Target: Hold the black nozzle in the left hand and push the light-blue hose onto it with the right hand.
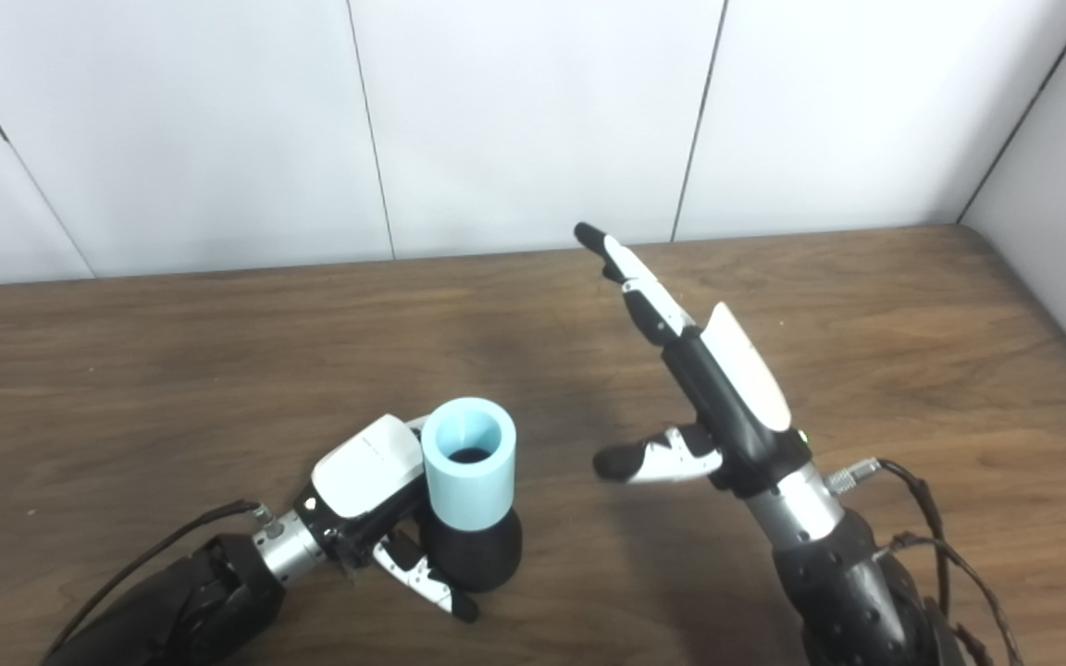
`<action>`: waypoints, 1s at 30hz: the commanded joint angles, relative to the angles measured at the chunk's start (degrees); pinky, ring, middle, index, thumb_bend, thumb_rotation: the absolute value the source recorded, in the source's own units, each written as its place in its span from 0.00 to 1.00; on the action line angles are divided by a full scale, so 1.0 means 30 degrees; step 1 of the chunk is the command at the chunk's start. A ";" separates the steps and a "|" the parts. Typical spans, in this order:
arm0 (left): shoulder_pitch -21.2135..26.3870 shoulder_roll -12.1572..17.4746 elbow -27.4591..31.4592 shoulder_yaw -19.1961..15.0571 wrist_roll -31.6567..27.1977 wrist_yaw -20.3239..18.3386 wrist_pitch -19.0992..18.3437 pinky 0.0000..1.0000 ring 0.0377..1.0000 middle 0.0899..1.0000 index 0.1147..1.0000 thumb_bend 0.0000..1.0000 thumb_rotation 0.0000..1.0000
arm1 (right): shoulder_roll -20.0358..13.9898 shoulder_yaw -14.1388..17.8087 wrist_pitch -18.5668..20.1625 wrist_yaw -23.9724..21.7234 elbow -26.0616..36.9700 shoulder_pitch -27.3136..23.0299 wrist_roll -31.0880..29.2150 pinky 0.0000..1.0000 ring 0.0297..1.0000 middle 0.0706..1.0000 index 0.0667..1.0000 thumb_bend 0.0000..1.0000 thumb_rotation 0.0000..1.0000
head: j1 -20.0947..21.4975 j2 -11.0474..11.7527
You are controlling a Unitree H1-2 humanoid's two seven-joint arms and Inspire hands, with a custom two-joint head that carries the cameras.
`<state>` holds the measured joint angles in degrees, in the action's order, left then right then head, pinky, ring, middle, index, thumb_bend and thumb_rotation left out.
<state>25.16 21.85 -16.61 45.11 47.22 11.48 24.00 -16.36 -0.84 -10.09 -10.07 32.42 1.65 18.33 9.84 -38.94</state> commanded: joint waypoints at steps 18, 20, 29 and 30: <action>-0.1142 -0.0048 -0.2506 0.1928 0.2737 -0.2614 -0.0799 0.78 0.47 0.37 0.45 0.52 0.00 | -0.0823 -0.1405 -0.1257 -0.3558 0.4862 0.0044 0.8206 0.99 1.00 0.99 0.94 0.91 0.88 | 0.0000 0.0024; -0.1147 -0.0029 -0.2449 0.1923 0.2682 -0.2727 -0.0832 0.78 0.47 0.37 0.44 0.52 0.00 | -0.0661 -0.1527 -0.1509 -0.3561 0.4791 -0.0037 0.8862 0.99 1.00 0.98 0.93 0.92 0.87 | 0.0000 0.0024; -0.1178 -0.0016 -0.2447 0.1940 0.2670 -0.2685 -0.0827 0.78 0.47 0.37 0.45 0.52 0.00 | -0.0369 -0.1756 -0.2180 -0.3759 0.4507 -0.0209 1.1014 1.00 1.00 0.97 0.91 0.93 0.89 | -0.0039 0.0085; -0.1164 -0.0026 -0.2521 0.1966 0.2714 -0.2611 -0.0793 0.78 0.47 0.37 0.45 0.52 0.00 | -0.0345 -0.1779 -0.2175 -0.3845 0.4473 -0.0199 1.1143 1.00 1.00 0.97 0.92 0.92 0.89 | -0.0039 0.0085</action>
<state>25.66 21.49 -17.56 45.60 47.22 12.02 24.03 -17.42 -6.36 -15.34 -22.14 44.65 2.63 51.19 9.67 -38.67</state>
